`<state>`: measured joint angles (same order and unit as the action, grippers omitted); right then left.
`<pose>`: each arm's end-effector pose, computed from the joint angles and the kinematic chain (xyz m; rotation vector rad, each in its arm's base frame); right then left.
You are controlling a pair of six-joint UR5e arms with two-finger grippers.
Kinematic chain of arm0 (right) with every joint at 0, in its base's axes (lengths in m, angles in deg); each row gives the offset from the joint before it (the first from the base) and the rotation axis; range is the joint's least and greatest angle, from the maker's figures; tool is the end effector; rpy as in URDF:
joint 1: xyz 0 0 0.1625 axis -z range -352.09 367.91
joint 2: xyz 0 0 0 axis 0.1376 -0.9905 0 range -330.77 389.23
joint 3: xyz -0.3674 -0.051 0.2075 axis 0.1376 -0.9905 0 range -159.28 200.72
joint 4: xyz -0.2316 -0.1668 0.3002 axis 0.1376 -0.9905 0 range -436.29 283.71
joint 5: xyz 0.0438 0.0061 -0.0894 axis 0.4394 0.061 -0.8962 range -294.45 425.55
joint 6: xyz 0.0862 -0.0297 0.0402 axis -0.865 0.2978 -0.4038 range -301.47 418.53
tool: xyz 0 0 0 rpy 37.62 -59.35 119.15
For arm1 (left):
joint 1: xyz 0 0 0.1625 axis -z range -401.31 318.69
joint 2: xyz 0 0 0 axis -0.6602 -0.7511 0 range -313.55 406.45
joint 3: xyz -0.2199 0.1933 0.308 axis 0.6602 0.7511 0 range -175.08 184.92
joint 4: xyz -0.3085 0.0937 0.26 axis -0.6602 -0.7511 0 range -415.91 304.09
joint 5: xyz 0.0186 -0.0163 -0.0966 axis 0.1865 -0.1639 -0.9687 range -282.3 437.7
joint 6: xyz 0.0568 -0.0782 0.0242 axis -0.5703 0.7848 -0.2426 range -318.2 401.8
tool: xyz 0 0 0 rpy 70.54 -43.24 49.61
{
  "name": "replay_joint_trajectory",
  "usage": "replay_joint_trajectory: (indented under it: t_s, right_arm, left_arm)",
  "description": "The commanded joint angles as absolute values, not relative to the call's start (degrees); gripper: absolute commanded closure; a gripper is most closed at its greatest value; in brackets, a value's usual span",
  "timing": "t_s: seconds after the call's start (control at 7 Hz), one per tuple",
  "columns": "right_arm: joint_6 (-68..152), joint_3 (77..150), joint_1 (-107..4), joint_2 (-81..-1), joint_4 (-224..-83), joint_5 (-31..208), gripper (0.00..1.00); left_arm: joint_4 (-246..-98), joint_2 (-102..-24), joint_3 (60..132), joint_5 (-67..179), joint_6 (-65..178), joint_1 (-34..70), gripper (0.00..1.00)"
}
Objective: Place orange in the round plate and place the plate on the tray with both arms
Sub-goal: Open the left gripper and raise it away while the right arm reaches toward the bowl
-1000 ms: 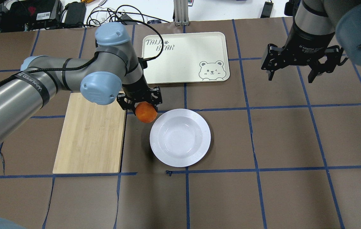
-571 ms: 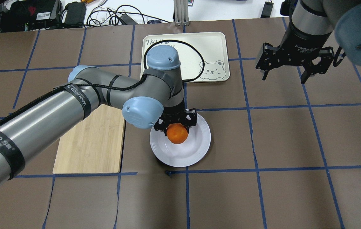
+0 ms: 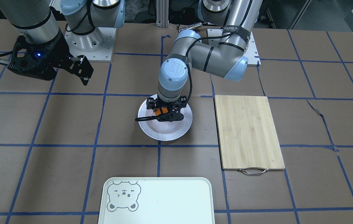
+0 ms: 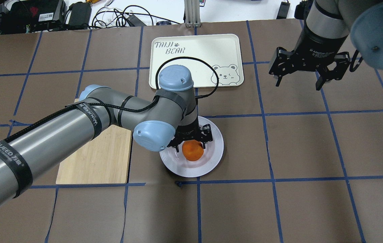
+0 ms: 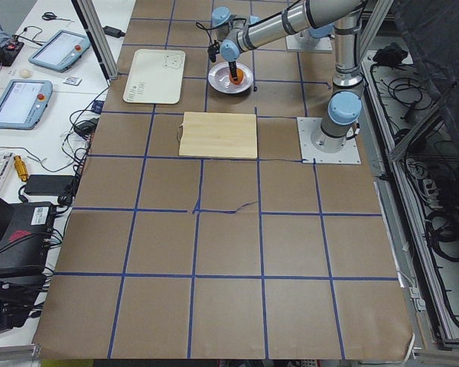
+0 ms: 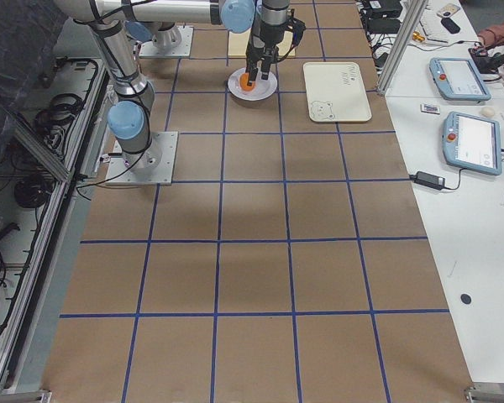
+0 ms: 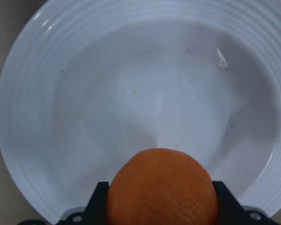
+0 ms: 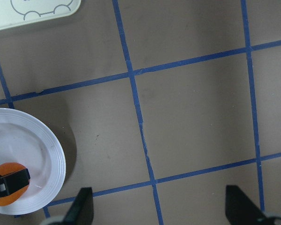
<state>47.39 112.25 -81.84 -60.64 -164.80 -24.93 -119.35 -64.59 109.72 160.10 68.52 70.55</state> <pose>0.1304 -0.4878 0.4712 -0.3101 -3.1116 -0.0841 -0.3418 -0.4586 0.2159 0.1468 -3.0682 -0.3115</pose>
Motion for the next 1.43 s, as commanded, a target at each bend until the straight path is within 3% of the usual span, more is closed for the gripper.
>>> replay_joint_trajectory:
  t_s: [0.0, 0.71, 1.29]
  right_arm:
    - [47.11, 112.3, -81.74, -60.42, -164.7, -23.92, 0.0]
    - [54.75, 114.66, -75.94, -55.34, -169.58, -12.52, 0.0]
    - [57.12, 133.45, -75.94, -49.53, -198.31, 2.23, 0.0]
  left_arm:
    - [-119.8, -61.59, 107.15, 160.32, 67.73, 66.73, 0.0]
    - [-147.1, -50.95, 89.76, 162.87, 56.92, 53.81, 0.0]
    - [-139.98, -47.42, 90.69, 170.08, 46.28, 51.41, 0.0]
